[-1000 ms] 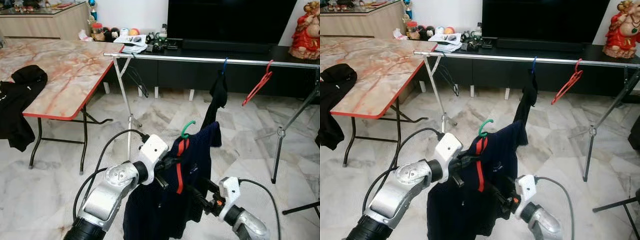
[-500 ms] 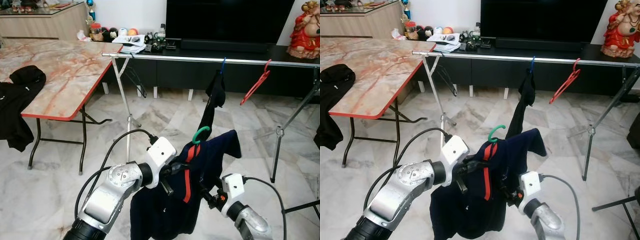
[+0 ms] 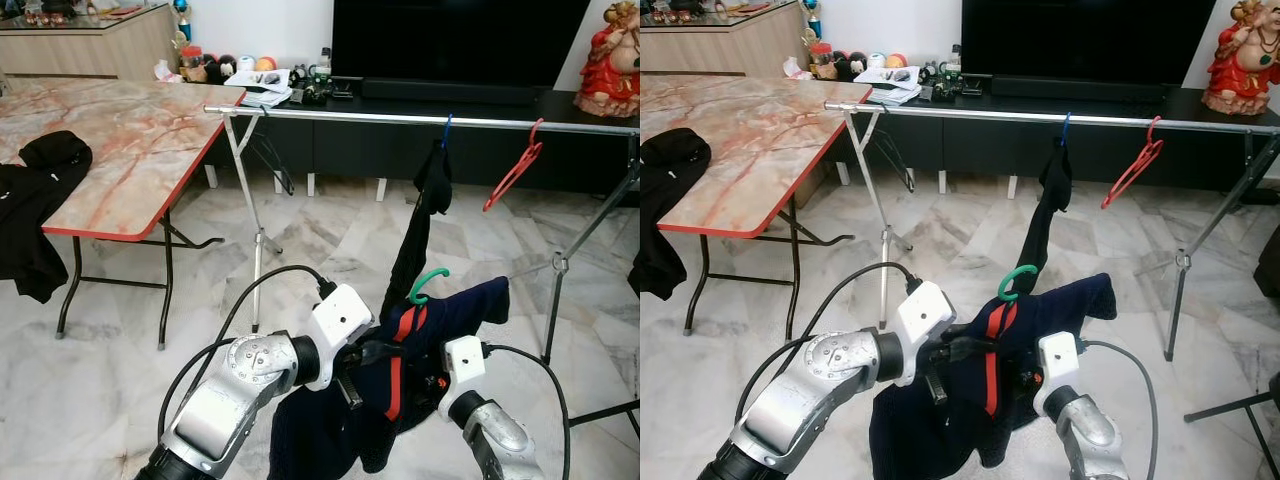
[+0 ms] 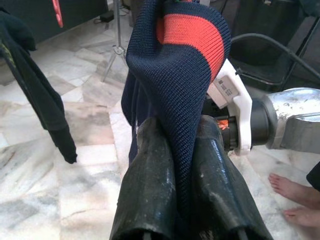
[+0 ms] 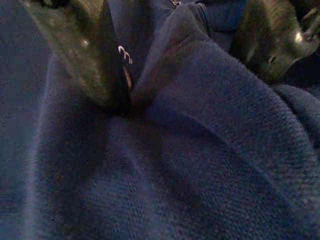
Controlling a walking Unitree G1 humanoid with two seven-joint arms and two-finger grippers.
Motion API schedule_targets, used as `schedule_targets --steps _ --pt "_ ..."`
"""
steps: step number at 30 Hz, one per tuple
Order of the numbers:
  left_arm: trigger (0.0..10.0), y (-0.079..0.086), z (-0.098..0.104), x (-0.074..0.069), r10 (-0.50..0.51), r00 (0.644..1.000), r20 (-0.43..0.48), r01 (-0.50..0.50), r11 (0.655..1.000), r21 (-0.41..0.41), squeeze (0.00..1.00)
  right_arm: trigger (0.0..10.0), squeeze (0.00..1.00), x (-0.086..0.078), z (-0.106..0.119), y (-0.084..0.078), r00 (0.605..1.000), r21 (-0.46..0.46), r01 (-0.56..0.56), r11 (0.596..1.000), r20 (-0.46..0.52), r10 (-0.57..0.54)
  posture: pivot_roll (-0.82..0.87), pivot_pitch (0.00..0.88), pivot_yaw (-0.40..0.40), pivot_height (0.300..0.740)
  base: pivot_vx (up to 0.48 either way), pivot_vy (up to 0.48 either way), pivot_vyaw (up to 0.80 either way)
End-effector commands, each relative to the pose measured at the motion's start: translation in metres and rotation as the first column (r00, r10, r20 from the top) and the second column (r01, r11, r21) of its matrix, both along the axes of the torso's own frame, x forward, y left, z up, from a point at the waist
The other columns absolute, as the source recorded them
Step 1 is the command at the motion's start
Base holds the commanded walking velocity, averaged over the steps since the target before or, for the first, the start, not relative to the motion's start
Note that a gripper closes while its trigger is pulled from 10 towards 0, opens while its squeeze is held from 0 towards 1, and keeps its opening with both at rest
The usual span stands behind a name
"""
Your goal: Hang hanger
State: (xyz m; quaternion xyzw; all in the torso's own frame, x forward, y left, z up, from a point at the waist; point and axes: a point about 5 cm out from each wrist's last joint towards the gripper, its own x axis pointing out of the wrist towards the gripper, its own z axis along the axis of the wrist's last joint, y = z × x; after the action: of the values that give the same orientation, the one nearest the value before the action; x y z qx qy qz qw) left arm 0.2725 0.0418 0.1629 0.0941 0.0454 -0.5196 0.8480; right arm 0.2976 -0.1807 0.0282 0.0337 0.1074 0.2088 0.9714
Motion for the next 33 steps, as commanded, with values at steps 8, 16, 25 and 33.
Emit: schedule_targets --steps 8,16,25,33 --pt "10.0 0.003 0.0 0.001 0.012 1.0 0.008 -0.012 1.0 0.004 0.0 0.0 0.0 -0.001 -0.001 0.001 0.999 0.017 0.041 0.999 0.012 -0.041 0.06 0.027 0.003 0.74 0.0 0.0 0.0" --pt "10.0 0.006 -0.001 0.003 0.028 1.0 0.008 -0.028 0.999 0.016 0.0 0.0 0.0 -0.002 -0.002 0.003 0.999 0.021 0.043 0.999 0.007 -0.044 0.06 0.026 0.002 0.74 0.0 0.0 0.0" --pt "10.0 0.008 -0.004 0.005 0.047 0.999 0.007 -0.047 0.999 0.023 0.0 0.0 0.0 -0.002 -0.002 0.003 0.997 0.029 0.07 0.997 0.021 -0.071 0.06 0.024 0.0 0.74 0.0 0.0 0.0" --pt "10.0 0.028 -0.01 0.009 0.09 0.996 0.008 -0.091 0.993 0.08 0.0 0.0 0.0 0.003 0.011 -0.023 0.98 -0.008 0.18 0.984 0.086 -0.179 0.06 0.022 -0.001 0.74 0.0 0.0 0.0"
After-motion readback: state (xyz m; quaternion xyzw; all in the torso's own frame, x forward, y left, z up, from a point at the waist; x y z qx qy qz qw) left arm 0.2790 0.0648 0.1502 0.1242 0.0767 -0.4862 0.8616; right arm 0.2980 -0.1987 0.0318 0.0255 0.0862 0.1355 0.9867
